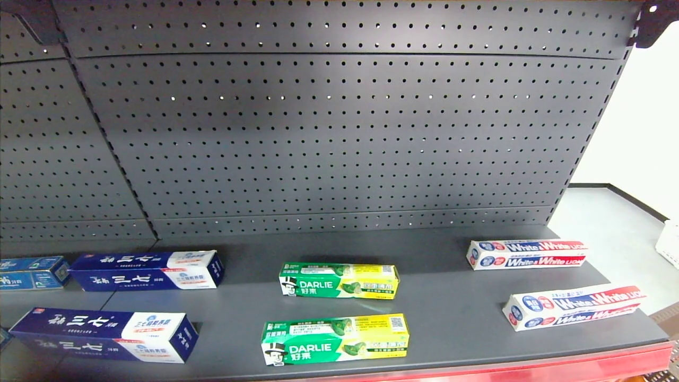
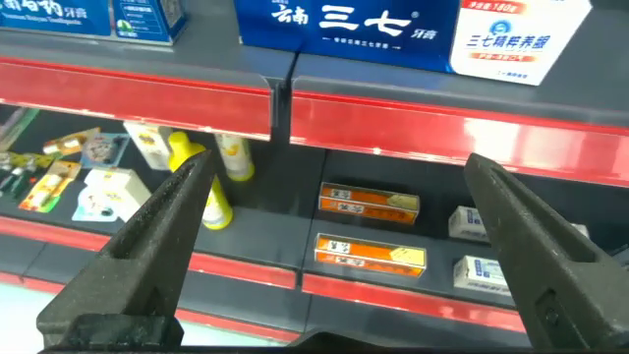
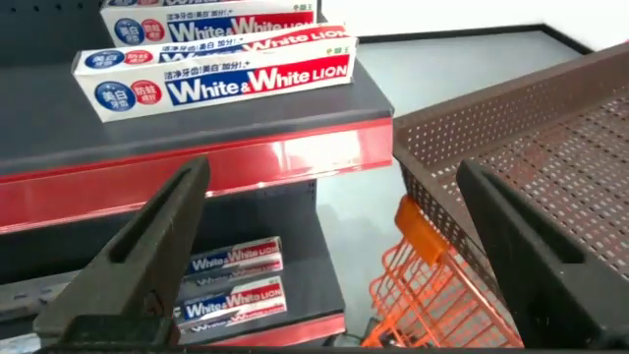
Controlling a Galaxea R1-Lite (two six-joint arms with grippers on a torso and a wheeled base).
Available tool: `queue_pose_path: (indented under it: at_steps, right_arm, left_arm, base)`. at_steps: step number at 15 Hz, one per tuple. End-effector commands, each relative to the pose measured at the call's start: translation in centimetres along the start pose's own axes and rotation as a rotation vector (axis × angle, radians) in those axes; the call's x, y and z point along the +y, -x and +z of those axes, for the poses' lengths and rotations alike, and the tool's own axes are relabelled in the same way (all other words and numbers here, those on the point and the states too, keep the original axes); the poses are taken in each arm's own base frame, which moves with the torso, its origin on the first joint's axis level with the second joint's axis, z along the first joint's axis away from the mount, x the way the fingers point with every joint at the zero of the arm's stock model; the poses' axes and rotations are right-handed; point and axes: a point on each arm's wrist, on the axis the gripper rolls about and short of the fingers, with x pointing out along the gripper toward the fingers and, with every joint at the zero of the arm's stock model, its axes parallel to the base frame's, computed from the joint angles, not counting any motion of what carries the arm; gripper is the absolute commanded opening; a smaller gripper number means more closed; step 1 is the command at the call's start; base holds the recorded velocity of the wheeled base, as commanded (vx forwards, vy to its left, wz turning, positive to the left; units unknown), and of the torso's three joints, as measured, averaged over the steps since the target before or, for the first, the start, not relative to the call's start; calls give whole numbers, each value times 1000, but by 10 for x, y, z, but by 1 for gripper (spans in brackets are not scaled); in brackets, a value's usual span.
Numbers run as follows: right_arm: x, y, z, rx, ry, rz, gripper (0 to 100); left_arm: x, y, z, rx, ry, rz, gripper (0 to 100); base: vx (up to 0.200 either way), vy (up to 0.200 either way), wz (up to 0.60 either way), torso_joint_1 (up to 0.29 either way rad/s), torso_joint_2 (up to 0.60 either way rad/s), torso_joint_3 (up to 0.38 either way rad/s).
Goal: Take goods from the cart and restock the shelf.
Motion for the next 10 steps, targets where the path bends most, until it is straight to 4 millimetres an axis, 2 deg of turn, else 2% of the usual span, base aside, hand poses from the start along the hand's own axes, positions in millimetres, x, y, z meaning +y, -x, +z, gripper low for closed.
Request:
queue_pose_path:
  at_steps: [1,7,8,10]
  right_arm:
    - [0,0,0,4,-3,-1,100]
    - [0,-1,0,1,-29,-9,100]
    - [0,-1,0,-1,-31,-13,100]
    - [0,-1,0,-4,-31,-12,100]
  left_arm:
    - [0,0,-1,-3,-11,-1,100]
    - [0,0,0,-5,35,12,100]
    - [0,0,0,-2,33,-10,100]
    - [0,0,-1,-1,36,-9,100]
  base:
    - [0,0,0,0,0,0]
    - [0,0,0,0,0,0]
    - [0,0,600,2,7,-2]
    - [0,0,0,0,0,0]
